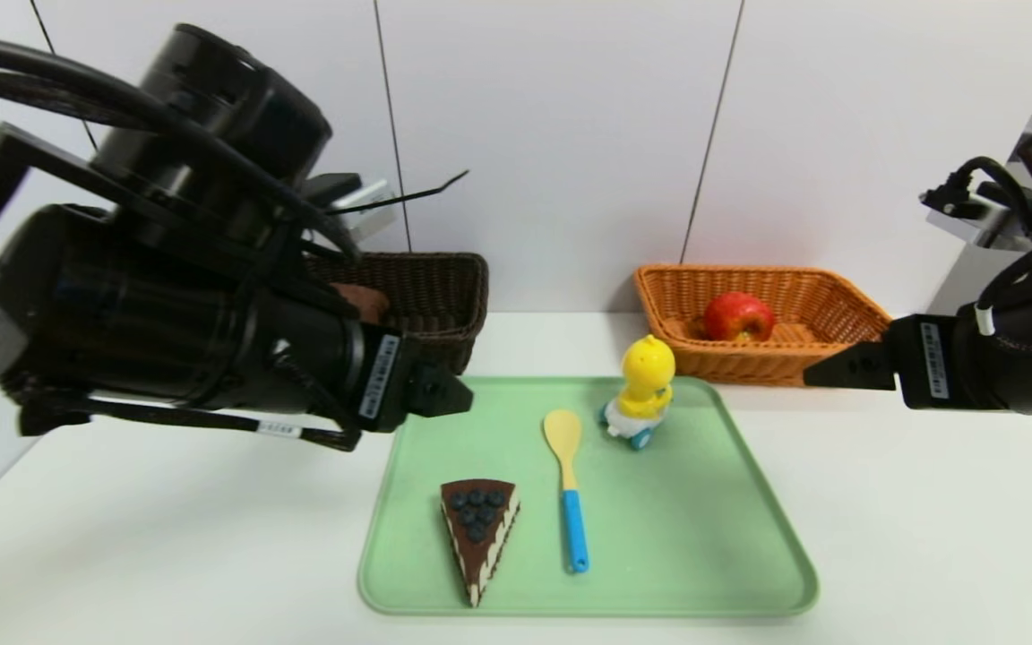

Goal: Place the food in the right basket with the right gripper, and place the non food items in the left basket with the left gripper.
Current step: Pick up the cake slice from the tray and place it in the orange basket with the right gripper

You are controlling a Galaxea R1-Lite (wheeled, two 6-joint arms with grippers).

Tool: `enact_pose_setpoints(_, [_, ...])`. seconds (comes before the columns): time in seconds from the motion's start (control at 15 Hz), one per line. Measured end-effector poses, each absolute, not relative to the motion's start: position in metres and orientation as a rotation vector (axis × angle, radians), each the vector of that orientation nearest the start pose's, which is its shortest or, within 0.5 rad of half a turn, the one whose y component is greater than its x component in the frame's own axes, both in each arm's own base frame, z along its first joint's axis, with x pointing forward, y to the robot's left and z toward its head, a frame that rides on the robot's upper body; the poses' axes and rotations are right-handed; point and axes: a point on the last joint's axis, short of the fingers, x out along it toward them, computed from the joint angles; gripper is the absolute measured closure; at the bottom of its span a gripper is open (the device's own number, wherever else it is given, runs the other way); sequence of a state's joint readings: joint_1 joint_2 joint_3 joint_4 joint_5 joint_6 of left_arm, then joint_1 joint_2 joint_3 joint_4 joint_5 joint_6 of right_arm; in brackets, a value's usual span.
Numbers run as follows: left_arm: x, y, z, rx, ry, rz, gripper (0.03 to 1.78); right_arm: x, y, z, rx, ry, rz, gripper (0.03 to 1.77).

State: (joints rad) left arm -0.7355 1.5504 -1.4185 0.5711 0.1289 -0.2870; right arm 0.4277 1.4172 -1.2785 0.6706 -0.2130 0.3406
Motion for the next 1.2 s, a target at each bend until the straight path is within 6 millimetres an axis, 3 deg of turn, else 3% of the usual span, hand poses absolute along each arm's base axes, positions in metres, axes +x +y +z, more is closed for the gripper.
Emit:
enact_pose_setpoints(0.33, [0.168, -0.109, 0.300, 0.030, 0.705, -0.240, 0.12, 0.189, 0.144, 0.291, 0.112, 0.901, 0.167, 0.09])
enact_pose_setpoints(0.67, [0.143, -0.063, 0.273, 0.081, 0.758, -0.109, 0.12, 0.194, 0.212, 0.293, 0.061, 1.011, 0.242, 0.09])
enact_pose_setpoints(1.0, [0.120, -0.045, 0.252, 0.066, 0.779, -0.059, 0.12, 0.202, 0.280, 0.249, -0.038, 1.084, 0.281, 0.09])
enact_pose_setpoints(1.2, [0.109, -0.040, 0.239, 0.051, 0.768, -0.058, 0.12, 0.207, 0.310, 0.225, -0.058, 1.059, 0.301, 0.09])
